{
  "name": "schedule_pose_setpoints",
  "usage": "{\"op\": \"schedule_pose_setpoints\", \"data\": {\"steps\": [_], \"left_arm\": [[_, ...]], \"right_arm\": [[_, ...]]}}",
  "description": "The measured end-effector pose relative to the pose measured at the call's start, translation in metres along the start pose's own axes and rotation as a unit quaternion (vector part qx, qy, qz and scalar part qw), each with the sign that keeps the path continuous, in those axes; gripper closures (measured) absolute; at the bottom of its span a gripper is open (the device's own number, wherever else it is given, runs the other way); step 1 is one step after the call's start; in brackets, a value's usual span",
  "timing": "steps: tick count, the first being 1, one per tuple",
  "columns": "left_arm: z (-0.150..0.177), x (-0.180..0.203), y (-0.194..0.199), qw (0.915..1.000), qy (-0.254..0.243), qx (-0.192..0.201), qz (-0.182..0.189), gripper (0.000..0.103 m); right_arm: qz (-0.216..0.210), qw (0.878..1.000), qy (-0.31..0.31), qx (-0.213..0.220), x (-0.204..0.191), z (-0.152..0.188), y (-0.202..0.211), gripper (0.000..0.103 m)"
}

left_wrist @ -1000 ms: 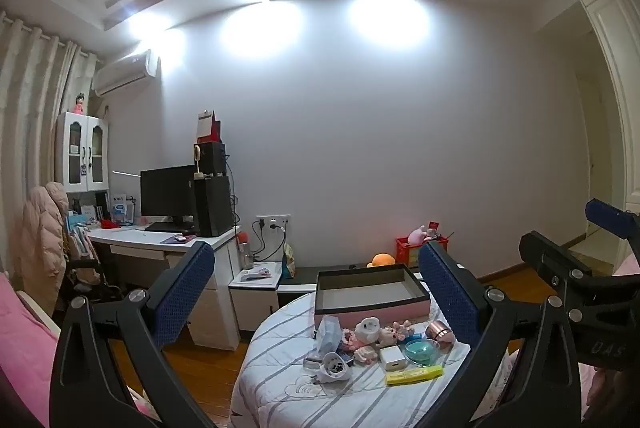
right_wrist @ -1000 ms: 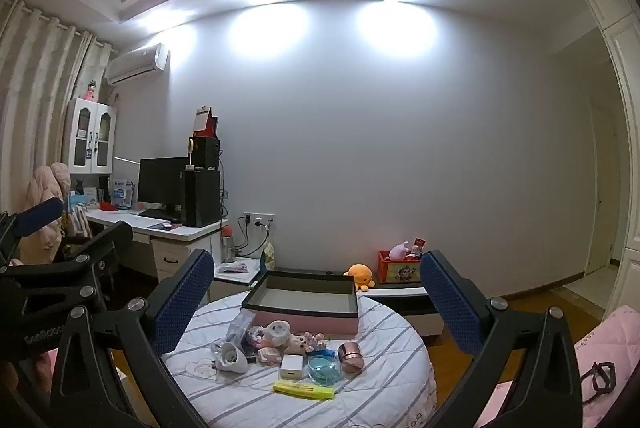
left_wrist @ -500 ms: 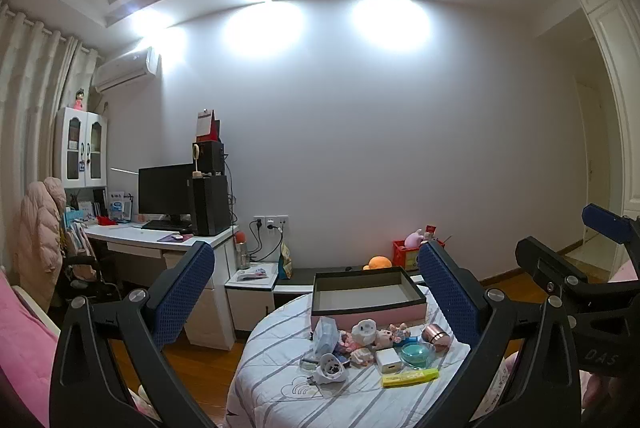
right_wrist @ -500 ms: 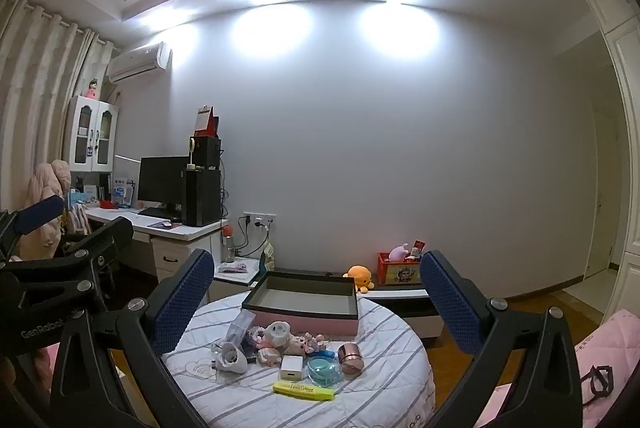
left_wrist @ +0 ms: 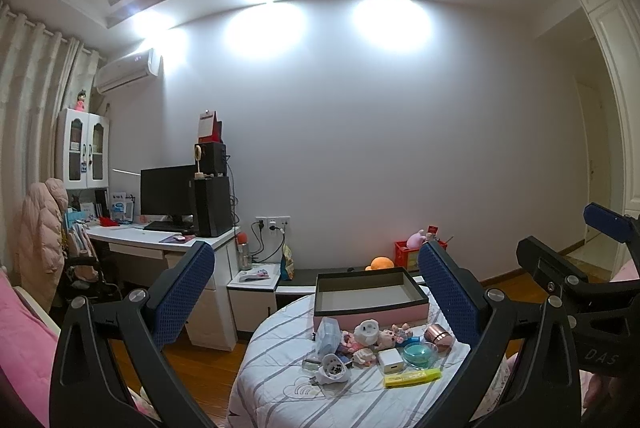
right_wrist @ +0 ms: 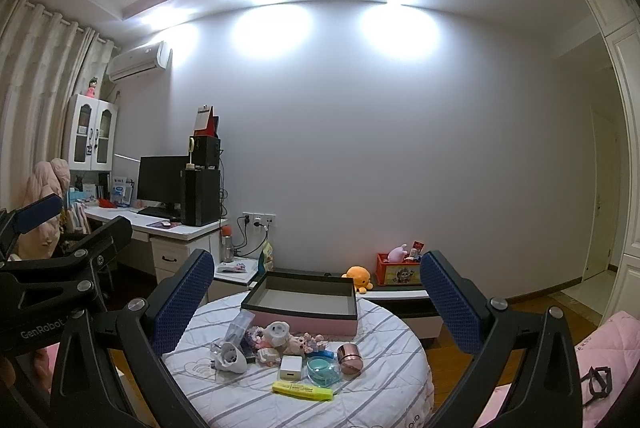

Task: Organize rigid objects

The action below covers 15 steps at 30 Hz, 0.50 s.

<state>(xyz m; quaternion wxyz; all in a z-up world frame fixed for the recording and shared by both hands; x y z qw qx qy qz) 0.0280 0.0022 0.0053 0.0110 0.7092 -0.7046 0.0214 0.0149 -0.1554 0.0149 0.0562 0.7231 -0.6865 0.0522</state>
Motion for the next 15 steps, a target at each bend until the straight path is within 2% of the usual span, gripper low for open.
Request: {"op": "schedule_pose_setpoints", "data": {"steps": [15], "left_arm": [[0.002,-0.0004,0.0012,1.0,-0.003,0.002,-0.004,0.0]], "right_arm": [[0.0,1.0,0.002,0.001,0.0007,0.0006,0.0007,0.0]]}}
Point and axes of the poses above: each gripper's, at about its wrist camera, not at the fingertips, and y roughly against the way its jaws point, x to its right, z to its underside, the point moved 3 cm from there along -y, roughly the way its jaws point, and after that the axes turned 6 degrees about y, right-handed, at the moved point
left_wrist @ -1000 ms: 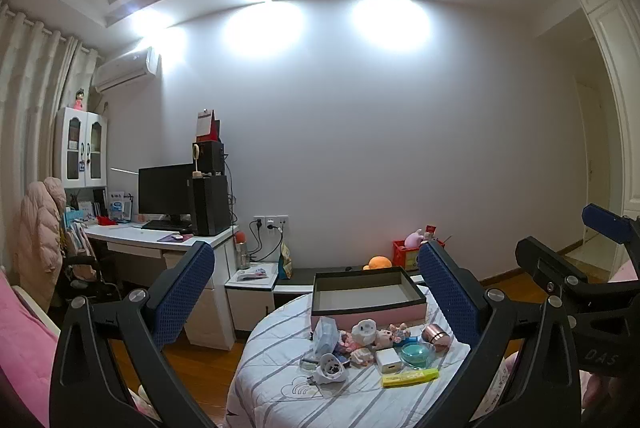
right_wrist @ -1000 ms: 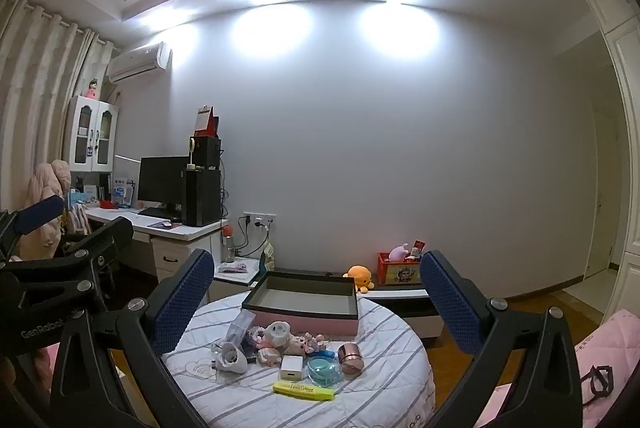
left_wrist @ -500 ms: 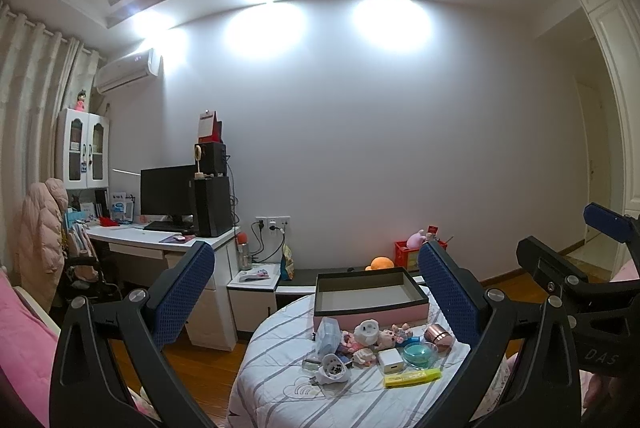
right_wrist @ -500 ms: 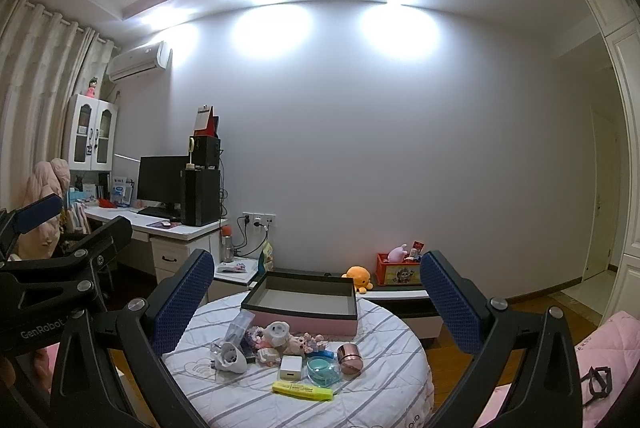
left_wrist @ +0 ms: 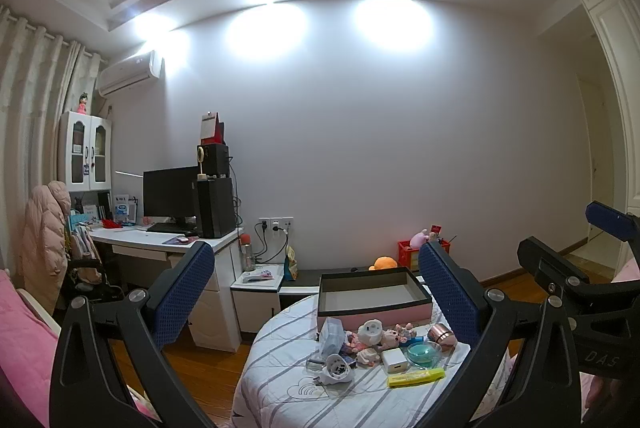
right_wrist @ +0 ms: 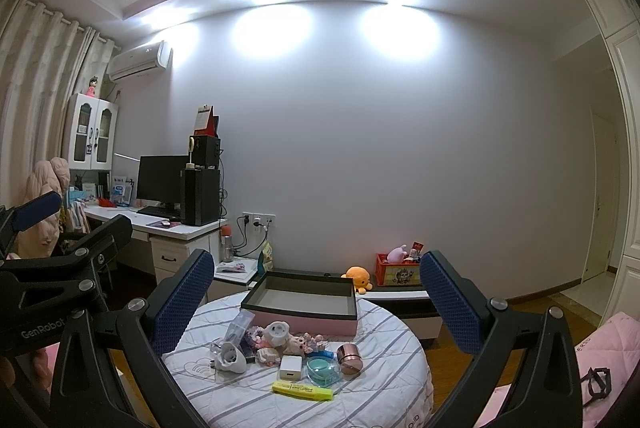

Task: Organize rigid objects

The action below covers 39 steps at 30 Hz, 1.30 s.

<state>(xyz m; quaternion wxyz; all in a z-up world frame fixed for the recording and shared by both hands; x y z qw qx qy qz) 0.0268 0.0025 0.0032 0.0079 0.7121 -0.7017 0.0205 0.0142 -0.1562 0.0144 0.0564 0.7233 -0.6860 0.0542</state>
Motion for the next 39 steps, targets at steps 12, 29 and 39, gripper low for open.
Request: {"op": "schedule_pose_setpoints", "data": {"steps": [12,29,39], "left_arm": [[0.0003,0.001,-0.001,1.0,-0.001,0.001,-0.002,0.0],[0.0005,0.0026,-0.0024,1.0,-0.001,0.0,0.0,0.0],[0.0009,0.0023,-0.0024,1.0,-0.002,0.0,0.001,0.0]], "right_arm": [[0.001,1.0,0.0,0.001,-0.0004,0.0,0.0006,0.0],[0.005,1.0,0.003,0.0,0.0013,0.0007,-0.0003,0.0],[0.005,1.0,0.003,-0.002,0.0019,0.001,-0.0002,0.0]]}}
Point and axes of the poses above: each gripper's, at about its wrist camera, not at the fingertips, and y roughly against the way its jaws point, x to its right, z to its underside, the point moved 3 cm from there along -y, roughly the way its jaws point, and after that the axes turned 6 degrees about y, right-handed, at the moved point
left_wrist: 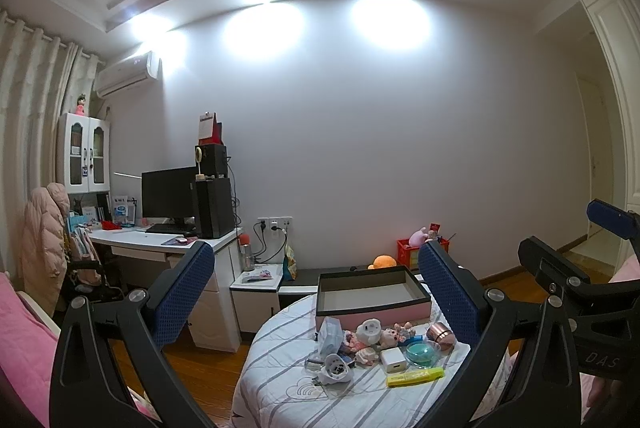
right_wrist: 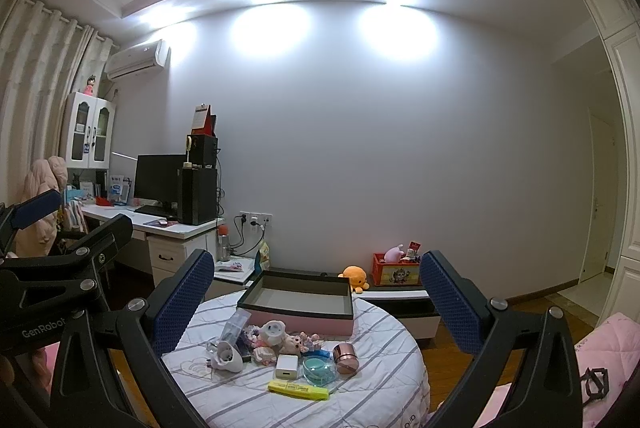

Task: Organize rigid objects

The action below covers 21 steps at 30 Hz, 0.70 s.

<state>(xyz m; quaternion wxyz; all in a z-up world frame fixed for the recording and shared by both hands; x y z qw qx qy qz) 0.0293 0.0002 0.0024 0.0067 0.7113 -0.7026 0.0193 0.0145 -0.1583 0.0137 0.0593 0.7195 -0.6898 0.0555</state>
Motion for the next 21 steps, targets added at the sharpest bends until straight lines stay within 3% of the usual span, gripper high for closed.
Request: {"op": "schedule_pose_setpoints", "data": {"steps": [21], "left_arm": [[0.012,0.003,-0.008,0.9999,-0.002,-0.015,0.008,0.0]], "right_arm": [[0.006,1.0,-0.001,-0.015,0.001,0.01,-0.004,0.0]]}}
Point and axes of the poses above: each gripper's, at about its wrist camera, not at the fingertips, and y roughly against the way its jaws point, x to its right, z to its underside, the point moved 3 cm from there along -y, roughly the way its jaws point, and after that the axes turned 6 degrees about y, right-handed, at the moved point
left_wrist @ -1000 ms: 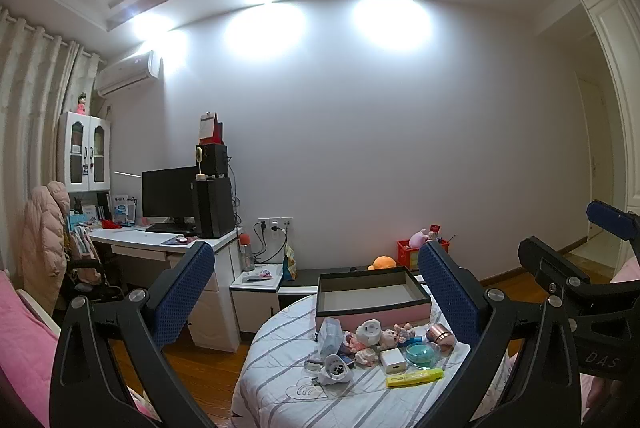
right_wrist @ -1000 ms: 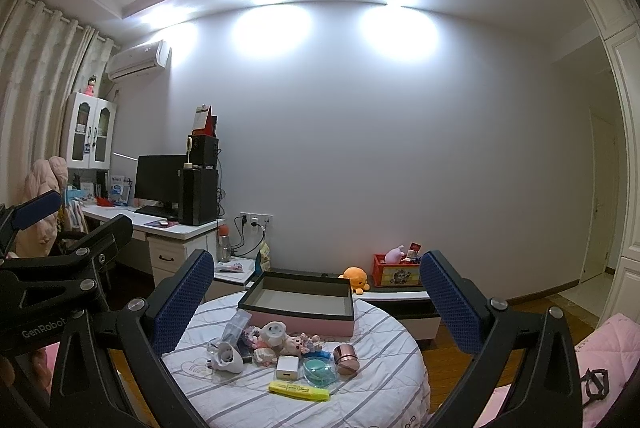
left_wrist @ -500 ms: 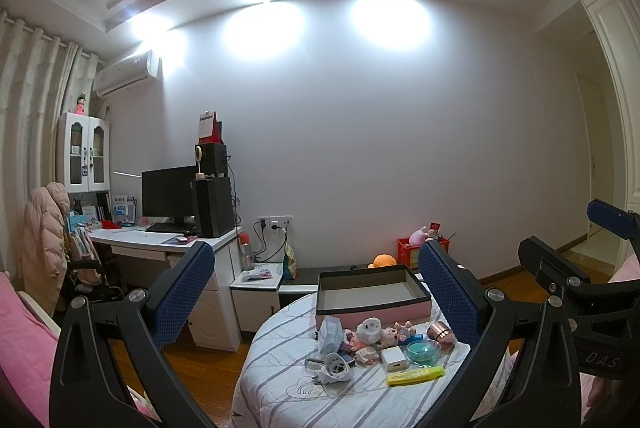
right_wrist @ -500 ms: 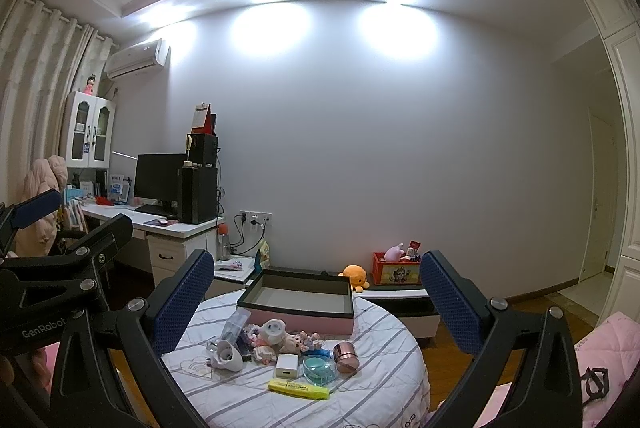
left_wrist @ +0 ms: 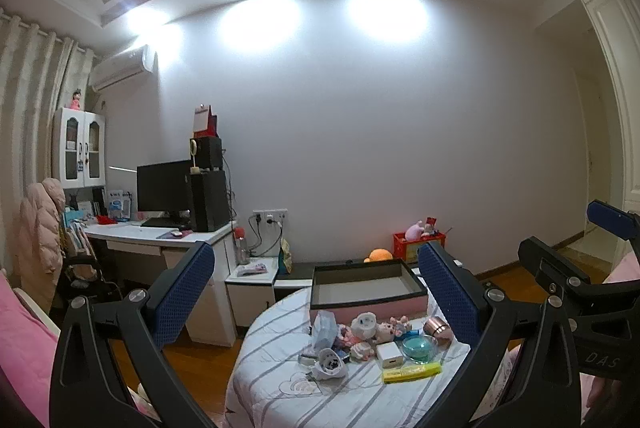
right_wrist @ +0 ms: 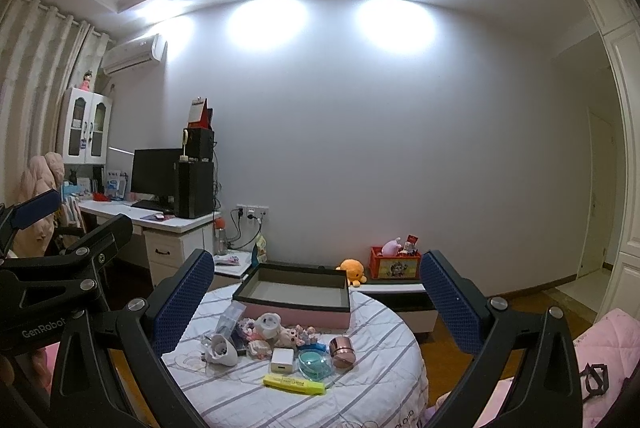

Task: Organize rigid objects

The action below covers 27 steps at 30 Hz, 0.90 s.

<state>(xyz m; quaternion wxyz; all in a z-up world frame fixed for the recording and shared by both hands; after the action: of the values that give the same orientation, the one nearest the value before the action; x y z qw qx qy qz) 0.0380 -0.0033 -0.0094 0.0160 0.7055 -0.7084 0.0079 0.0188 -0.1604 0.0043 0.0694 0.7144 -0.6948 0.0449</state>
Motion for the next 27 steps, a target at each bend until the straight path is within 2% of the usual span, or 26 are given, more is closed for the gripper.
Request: {"op": "schedule_pose_setpoints", "data": {"steps": [6,11,15,18,23,27], "left_arm": [[0.021,0.009,-0.023,0.9997,-0.006,-0.021,0.008,0.0],[0.07,0.012,-0.062,0.996,-0.002,-0.085,0.025,0.0],[0.117,0.013,-0.098,0.9879,0.005,-0.151,0.037,0.0],[0.147,0.017,-0.12,0.9819,0.001,-0.184,0.044,0.0],[0.188,0.014,-0.156,0.9705,-0.015,-0.239,0.027,0.0],[0.211,0.0,-0.185,0.9608,0.01,-0.277,0.004,0.0]], "right_arm": [[-0.001,1.0,-0.005,-0.027,0.005,0.022,-0.02,0.0],[-0.006,0.996,-0.007,-0.087,0.011,0.063,-0.058,0.0],[-0.016,0.989,-0.016,-0.145,0.011,0.109,-0.095,0.0],[-0.019,0.983,-0.024,-0.178,0.011,0.142,-0.118,0.0],[-0.027,0.97,-0.034,-0.237,0.012,0.185,-0.155,0.0],[-0.027,0.964,-0.042,-0.262,0.017,0.203,-0.177,0.0]]}}
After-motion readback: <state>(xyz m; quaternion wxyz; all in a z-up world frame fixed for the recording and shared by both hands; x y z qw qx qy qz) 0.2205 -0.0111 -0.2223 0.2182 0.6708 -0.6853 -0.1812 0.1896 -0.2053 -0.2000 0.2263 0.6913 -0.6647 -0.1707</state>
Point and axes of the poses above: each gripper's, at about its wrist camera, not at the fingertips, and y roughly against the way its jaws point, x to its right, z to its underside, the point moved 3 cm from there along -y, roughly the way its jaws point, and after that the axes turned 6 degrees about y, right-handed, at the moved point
